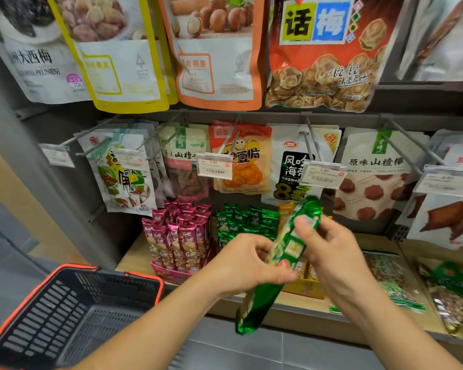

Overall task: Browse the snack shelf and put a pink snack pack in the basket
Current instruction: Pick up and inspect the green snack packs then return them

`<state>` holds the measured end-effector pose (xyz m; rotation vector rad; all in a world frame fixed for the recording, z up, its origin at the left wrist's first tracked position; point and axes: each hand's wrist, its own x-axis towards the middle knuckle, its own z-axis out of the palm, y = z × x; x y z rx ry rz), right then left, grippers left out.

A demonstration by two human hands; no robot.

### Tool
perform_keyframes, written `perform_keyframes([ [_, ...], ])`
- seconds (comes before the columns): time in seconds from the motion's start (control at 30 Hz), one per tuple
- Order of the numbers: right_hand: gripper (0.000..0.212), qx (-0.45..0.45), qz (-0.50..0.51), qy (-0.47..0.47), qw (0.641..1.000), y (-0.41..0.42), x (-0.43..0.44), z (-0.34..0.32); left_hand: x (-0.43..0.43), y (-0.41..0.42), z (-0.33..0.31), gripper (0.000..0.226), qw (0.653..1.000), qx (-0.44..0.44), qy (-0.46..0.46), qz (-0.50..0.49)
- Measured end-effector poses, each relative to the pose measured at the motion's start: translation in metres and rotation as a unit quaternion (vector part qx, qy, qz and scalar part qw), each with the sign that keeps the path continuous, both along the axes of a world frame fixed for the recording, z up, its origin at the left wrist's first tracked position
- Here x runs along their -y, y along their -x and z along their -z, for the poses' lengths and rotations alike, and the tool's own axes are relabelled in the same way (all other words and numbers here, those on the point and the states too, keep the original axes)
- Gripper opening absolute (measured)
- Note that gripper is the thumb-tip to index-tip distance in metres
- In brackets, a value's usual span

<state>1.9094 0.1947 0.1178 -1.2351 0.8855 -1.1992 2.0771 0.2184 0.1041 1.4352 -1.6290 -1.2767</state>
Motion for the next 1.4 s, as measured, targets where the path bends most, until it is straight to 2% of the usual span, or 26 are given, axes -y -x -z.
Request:
perform_keyframes([
  [0.07, 0.027, 0.072, 0.046, -0.023, 0.996, 0.011, 0.008, -0.006, -0.002, -0.001, 0.007, 0.047, 0.997, 0.038, -0.045, 0.044],
  [0.17, 0.016, 0.138, 0.097, -0.051, 0.984, 0.024, 0.016, -0.006, -0.002, -0.010, 0.010, 0.049, 0.990, 0.052, -0.090, 0.097],
  [0.27, 0.013, 0.145, 0.099, -0.101, 0.979, 0.027, 0.018, 0.001, -0.001, -0.021, 0.001, 0.031, 0.988, 0.042, -0.100, 0.111],
  [0.4, 0.006, 0.153, 0.108, -0.152, 0.970, 0.038, 0.023, 0.003, 0.003, -0.040, -0.017, 0.027, 0.999, 0.007, -0.039, -0.015],
  [0.43, 0.011, 0.151, 0.114, -0.164, 0.968, 0.041, 0.023, 0.003, 0.004, -0.045, -0.020, 0.026, 0.999, -0.005, -0.017, -0.045],
  [0.53, 0.019, 0.102, 0.114, -0.194, 0.969, 0.043, 0.021, 0.006, 0.004, -0.055, -0.025, 0.025, 0.994, -0.004, 0.046, -0.098],
  [0.67, 0.017, -0.012, 0.057, -0.231, 0.971, 0.036, 0.015, 0.011, 0.007, -0.058, -0.027, 0.064, 0.975, -0.022, 0.108, -0.193],
  [0.77, 0.022, -0.068, 0.008, -0.222, 0.973, 0.033, 0.012, 0.013, 0.010, -0.063, -0.027, 0.075, 0.954, 0.007, 0.126, -0.273],
  [0.87, 0.026, -0.077, -0.040, -0.176, 0.981, 0.030, 0.007, 0.008, 0.011, -0.067, -0.024, 0.075, 0.942, 0.051, 0.132, -0.303],
  [1.0, 0.030, -0.162, -0.105, -0.143, 0.971, 0.025, 0.000, 0.004, 0.011, -0.072, -0.021, 0.072, 0.942, 0.085, 0.122, -0.301],
  [1.17, 0.046, -0.212, -0.151, -0.212, 0.942, 0.024, 0.000, 0.008, 0.011, -0.077, -0.017, 0.061, 0.959, 0.035, 0.094, -0.265],
  [1.27, 0.042, -0.226, -0.134, -0.211, 0.941, 0.024, 0.003, 0.010, 0.014, -0.083, -0.014, 0.052, 0.964, 0.003, 0.063, -0.257],
  [1.4, 0.031, -0.192, -0.124, -0.194, 0.954, 0.025, 0.004, 0.011, 0.016, -0.091, -0.015, 0.046, 0.974, -0.023, 0.056, -0.218],
])
